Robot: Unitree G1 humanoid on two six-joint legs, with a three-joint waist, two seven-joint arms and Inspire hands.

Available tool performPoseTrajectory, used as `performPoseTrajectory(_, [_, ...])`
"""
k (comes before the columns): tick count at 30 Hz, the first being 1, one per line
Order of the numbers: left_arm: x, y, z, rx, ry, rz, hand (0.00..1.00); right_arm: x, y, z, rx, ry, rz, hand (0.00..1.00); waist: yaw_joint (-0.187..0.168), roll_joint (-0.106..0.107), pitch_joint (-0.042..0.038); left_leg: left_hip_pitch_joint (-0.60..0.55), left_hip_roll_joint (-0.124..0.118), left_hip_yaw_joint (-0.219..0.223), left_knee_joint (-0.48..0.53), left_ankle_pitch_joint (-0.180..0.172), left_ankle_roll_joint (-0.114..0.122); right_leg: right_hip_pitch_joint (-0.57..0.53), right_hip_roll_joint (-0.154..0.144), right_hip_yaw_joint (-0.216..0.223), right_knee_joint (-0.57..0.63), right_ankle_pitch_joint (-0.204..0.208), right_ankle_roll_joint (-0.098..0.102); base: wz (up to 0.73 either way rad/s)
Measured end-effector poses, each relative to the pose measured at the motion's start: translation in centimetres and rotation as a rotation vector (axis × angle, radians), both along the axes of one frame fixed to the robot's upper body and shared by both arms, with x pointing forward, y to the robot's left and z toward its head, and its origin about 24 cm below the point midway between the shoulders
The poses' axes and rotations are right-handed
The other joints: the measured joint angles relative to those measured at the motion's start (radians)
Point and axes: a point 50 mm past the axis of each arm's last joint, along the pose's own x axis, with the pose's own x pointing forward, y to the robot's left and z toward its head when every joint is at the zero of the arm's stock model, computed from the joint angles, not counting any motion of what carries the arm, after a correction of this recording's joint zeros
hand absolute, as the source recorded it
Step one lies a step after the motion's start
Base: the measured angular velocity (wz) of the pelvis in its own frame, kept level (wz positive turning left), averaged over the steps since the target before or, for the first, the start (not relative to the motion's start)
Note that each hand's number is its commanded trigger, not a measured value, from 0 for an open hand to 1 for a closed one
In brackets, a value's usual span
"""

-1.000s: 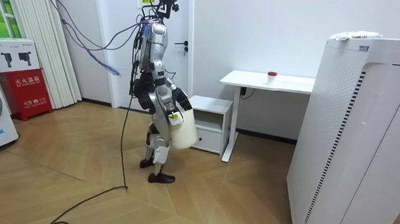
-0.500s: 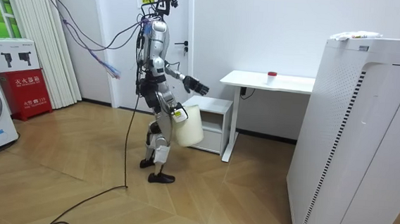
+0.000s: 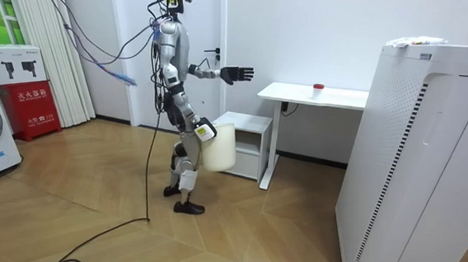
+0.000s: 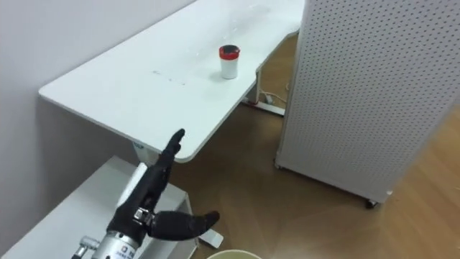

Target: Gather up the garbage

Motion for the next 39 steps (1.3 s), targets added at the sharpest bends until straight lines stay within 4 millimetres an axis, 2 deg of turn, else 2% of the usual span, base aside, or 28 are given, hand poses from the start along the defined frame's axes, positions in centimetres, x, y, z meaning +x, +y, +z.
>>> performPoseTrajectory(4, [0.3,0.8,1.3,-0.016,-0.063,0.067,0.00,-0.1,-0.1,0.0,-0.008,0.006,0.011,1.00,-0.003,0.000,-0.0003,0.017,0.009,0.044,-0.005,-0.001,-0.002,-0.002,0.001,-0.027,-0.004,0.011,-0.010,-0.31])
performPoseTrajectory(6, [0.3,0.8,1.5,-0.015,-0.077,0.074,0.00,-0.1,-0.3,0.0,-0.013,0.007,0.015,1.00,-0.004,0.000,-0.0006,0.026,0.010,0.050,-0.013,0.000,-0.004,0.003,0.000,-0.047,-0.007,0.014,-0.015,-0.17])
performPoseTrajectory(10, [0.3,0.7,1.6,-0.011,-0.086,0.075,0.00,-0.1,-0.3,0.0,-0.011,0.005,0.019,1.00,-0.002,-0.002,0.0003,0.038,0.017,0.069,-0.021,0.001,-0.009,0.008,0.002,-0.048,-0.017,0.018,-0.019,-0.12])
performPoseTrajectory(14, [0.2,0.9,1.6,-0.020,-0.090,0.101,0.00,0.1,-0.2,0.1,-0.011,0.001,0.024,1.00,0.000,-0.006,0.0027,0.059,0.032,0.098,-0.011,-0.006,-0.021,0.015,0.019,-0.058,-0.016,0.015,-0.026,-0.20])
performPoseTrajectory(15, [0.2,0.9,1.5,-0.030,-0.084,0.106,0.00,0.2,-0.2,0.1,-0.010,0.001,0.027,1.00,0.002,-0.008,0.0021,0.062,0.043,0.110,0.003,-0.016,-0.028,0.021,0.021,-0.083,-0.014,0.010,-0.036,-0.33])
performPoseTrajectory(17, [0.2,1.0,1.5,-0.037,-0.079,0.110,0.00,0.2,0.0,0.0,-0.012,0.004,0.041,1.00,0.011,-0.011,0.0028,0.059,0.076,0.131,0.066,-0.047,-0.045,0.025,0.035,-0.099,0.004,-0.007,-0.055,-0.45])
performPoseTrajectory(18, [0.2,1.1,1.5,-0.046,-0.078,0.116,0.00,0.2,0.1,0.0,-0.012,0.004,0.050,1.00,0.024,-0.021,0.0067,0.048,0.106,0.153,0.155,-0.065,-0.061,0.023,0.040,-0.099,0.033,-0.036,-0.067,-0.56])
performPoseTrajectory(19, [0.1,1.4,1.4,-0.037,-0.074,0.130,0.00,0.2,0.4,0.0,-0.008,0.004,0.064,1.00,0.030,-0.035,0.0093,0.004,0.144,0.152,0.314,-0.064,-0.063,0.021,0.046,-0.074,0.056,-0.074,-0.075,-0.55])
performPoseTrajectory(20, [0.1,1.4,1.3,-0.041,-0.070,0.135,0.00,0.2,0.4,0.0,-0.010,0.004,0.067,1.00,0.033,-0.033,0.0092,-0.029,0.170,0.120,0.408,-0.055,-0.057,0.024,0.060,-0.055,0.061,-0.085,-0.073,-0.52])
performPoseTrajectory(21, [0.0,1.4,1.2,-0.051,-0.066,0.142,0.00,0.2,0.1,0.1,-0.016,0.008,0.065,1.00,0.044,-0.024,0.0114,-0.093,0.203,0.033,0.559,-0.011,-0.046,0.037,0.091,-0.022,0.065,-0.094,-0.087,-0.67])
performPoseTrajectory(22, [0.0,1.3,1.1,-0.062,-0.061,0.152,0.00,0.3,0.1,0.0,-0.020,0.016,0.075,1.00,0.057,-0.025,0.0124,-0.150,0.203,-0.049,0.658,0.046,-0.031,0.057,0.114,0.017,0.070,-0.101,-0.100,-0.69])
performPoseTrajectory(23, [0.0,1.4,1.0,-0.065,-0.056,0.156,0.00,0.3,0.1,0.0,-0.023,0.018,0.077,1.00,0.061,-0.026,0.0119,-0.172,0.195,-0.082,0.676,0.050,-0.031,0.063,0.123,0.033,0.071,-0.104,-0.104,-0.55])
performPoseTrajectory(24, [0.0,1.4,0.8,-0.065,-0.052,0.160,0.00,0.3,0.0,0.1,-0.027,0.016,0.066,1.00,0.059,-0.023,0.0100,-0.220,0.164,-0.124,0.666,0.034,-0.025,0.070,0.127,0.044,0.073,-0.110,-0.116,-0.47])
performPoseTrajectory(25, [-0.1,1.5,0.7,-0.066,-0.046,0.164,0.00,0.3,-0.2,0.1,-0.039,0.017,0.054,1.00,0.063,-0.033,0.0119,-0.266,0.120,-0.141,0.609,0.030,-0.025,0.072,0.127,0.071,0.075,-0.114,-0.120,-0.54])
performPoseTrajectory(26, [-0.1,1.5,0.6,-0.063,-0.044,0.165,0.00,0.3,-0.3,0.1,-0.045,0.019,0.052,1.00,0.074,-0.035,0.0106,-0.285,0.098,-0.149,0.565,0.031,-0.028,0.072,0.127,0.090,0.074,-0.115,-0.121,-0.76])
performPoseTrajectory(27, [-0.2,1.6,0.5,-0.064,-0.042,0.172,0.00,0.3,-0.5,0.1,-0.058,0.021,0.048,1.00,0.084,-0.035,0.0090,-0.321,0.060,-0.172,0.461,0.040,-0.041,0.076,0.122,0.104,0.070,-0.120,-0.119,-0.76])
performPoseTrajectory(28, [-0.3,1.8,0.4,-0.065,-0.040,0.180,0.00,0.0,-0.7,0.1,-0.066,0.029,0.044,1.00,0.092,-0.027,0.0042,-0.340,0.036,-0.184,0.317,0.064,-0.056,0.081,0.123,0.111,0.071,-0.128,-0.122,-0.64])
performPoseTrajectory(29, [-0.3,1.9,0.4,-0.065,-0.038,0.182,0.00,-0.2,-0.8,0.0,-0.068,0.035,0.040,1.00,0.094,-0.025,0.0036,-0.343,0.023,-0.198,0.244,0.083,-0.058,0.086,0.124,0.115,0.075,-0.135,-0.125,-0.45])
performPoseTrajectory(30, [-0.4,2.0,0.2,-0.064,-0.033,0.186,0.00,-0.6,-0.7,-0.2,-0.067,0.054,0.038,1.00,0.103,-0.026,0.0017,-0.345,0.003,-0.220,0.116,0.131,-0.053,0.091,0.125,0.128,0.085,-0.156,-0.122,-0.32])
performPoseTrajectory(31, [-0.4,2.1,0.1,-0.062,-0.029,0.190,0.00,-0.7,-0.7,-0.2,-0.066,0.062,0.038,1.00,0.107,-0.029,0.0007,-0.345,-0.005,-0.233,0.077,0.166,-0.052,0.093,0.124,0.139,0.095,-0.169,-0.119,-0.40])
performPoseTrajectory(32, [-0.6,2.4,-0.1,-0.059,-0.025,0.202,0.00,-0.7,-0.7,-0.3,-0.067,0.068,0.040,1.00,0.107,-0.021,-0.0094,-0.339,-0.014,-0.248,0.040,0.230,-0.051,0.101,0.123,0.150,0.104,-0.190,-0.107,-0.23])
performPoseTrajectory(33, [-0.6,2.7,0.0,-0.057,-0.026,0.214,0.00,-0.8,-0.7,-0.3,-0.066,0.070,0.039,1.00,0.103,-0.025,-0.0112,-0.321,-0.031,-0.259,0.030,0.265,-0.028,0.109,0.115,0.151,0.107,-0.204,-0.094,-0.20])
performPoseTrajectory(35, [-0.7,3.1,0.0,-0.056,-0.027,0.232,0.00,-0.8,-0.7,-0.3,-0.067,0.073,0.039,1.00,0.110,-0.033,-0.0123,-0.308,-0.045,-0.258,0.042,0.292,0.000,0.127,0.101,0.147,0.097,-0.223,-0.081,-0.17])
performPoseTrajectory(36, [-0.7,3.5,0.0,-0.054,-0.029,0.248,0.00,-0.8,-0.6,-0.3,-0.067,0.072,0.039,1.00,0.115,-0.038,-0.0130,-0.308,-0.057,-0.259,0.066,0.284,0.010,0.143,0.085,0.141,0.082,-0.232,-0.073,-0.07])
performPoseTrajectory(39, [-0.6,4.1,0.3,-0.054,-0.054,0.276,0.00,-0.8,-0.7,-0.3,-0.071,0.071,0.041,1.00,0.109,-0.048,-0.0090,-0.307,-0.082,-0.256,0.117,0.223,0.021,0.189,0.054,0.118,0.046,-0.248,-0.053,0.06])
